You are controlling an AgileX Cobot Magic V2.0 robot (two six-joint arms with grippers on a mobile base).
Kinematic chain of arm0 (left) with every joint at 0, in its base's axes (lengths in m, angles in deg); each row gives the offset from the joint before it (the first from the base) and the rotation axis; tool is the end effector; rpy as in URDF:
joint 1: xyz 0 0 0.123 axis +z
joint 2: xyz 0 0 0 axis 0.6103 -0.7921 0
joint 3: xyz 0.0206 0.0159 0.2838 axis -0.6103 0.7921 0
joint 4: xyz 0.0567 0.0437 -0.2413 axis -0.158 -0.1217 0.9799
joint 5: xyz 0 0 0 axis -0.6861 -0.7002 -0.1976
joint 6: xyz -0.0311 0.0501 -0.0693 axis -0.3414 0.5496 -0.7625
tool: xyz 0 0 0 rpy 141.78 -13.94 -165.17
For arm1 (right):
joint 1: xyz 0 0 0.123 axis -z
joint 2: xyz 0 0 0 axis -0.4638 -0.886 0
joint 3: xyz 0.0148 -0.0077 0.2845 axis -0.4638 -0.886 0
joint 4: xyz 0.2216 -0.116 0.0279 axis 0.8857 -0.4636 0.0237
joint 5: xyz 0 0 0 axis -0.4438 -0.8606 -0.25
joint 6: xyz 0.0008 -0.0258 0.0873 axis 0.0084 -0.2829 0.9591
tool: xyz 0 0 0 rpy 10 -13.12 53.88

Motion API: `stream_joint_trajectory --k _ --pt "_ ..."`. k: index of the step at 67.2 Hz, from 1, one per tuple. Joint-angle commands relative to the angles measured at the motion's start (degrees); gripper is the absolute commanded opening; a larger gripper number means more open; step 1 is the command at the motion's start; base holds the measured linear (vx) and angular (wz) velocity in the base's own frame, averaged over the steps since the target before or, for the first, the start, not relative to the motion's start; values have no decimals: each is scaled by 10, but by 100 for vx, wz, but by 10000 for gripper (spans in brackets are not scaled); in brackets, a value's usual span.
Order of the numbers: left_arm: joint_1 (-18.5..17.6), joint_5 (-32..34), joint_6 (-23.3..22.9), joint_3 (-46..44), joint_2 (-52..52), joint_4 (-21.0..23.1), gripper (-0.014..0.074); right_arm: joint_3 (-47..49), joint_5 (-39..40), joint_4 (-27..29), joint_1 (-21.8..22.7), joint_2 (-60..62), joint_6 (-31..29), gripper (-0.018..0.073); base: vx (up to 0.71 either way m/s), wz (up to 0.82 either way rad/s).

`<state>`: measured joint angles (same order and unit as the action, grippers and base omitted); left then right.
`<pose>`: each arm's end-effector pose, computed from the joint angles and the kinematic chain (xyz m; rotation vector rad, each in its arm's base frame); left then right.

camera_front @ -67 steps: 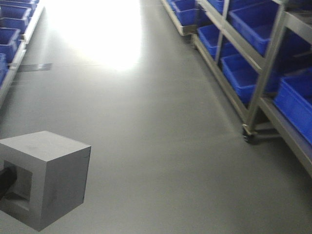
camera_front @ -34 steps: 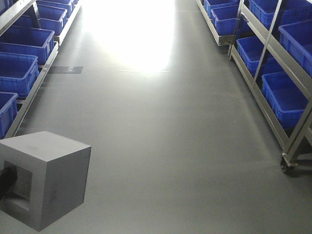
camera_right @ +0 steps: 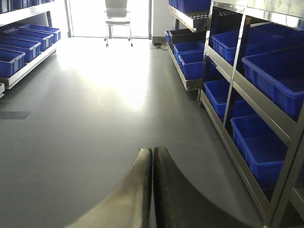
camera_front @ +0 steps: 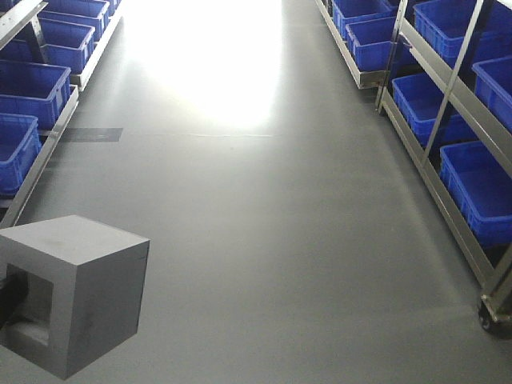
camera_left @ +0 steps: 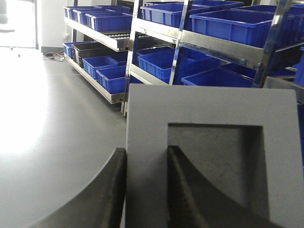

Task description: Sort gray base to blue bin

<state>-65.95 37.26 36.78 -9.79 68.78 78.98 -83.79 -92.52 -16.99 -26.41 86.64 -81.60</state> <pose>0.0762 -0.0407 0.2672 0.2554 1.6313 -0.5152 0.0556 -0.0020 0.1846 -0.0160 1.7035 -0.0593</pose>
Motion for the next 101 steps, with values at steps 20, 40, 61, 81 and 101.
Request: stream_joint_trajectory --k 20,40,61,81,101 --pt "-3 60 -4 -18 -3 4 -7 -3 45 -5 4 4 -4 -5 46 0" --pt "-3 60 -4 -18 -3 4 -7 -3 45 -5 4 4 -4 -5 48 5" --pt "-3 60 -4 -18 -3 4 -7 -3 45 -5 4 4 -4 -5 49 3" --pt "-3 60 -4 -18 -3 4 -7 -3 46 -5 4 4 -4 -5 48 -1" --pt "-3 60 -4 -18 -3 4 -7 -3 46 -5 4 4 -4 -5 47 -4"
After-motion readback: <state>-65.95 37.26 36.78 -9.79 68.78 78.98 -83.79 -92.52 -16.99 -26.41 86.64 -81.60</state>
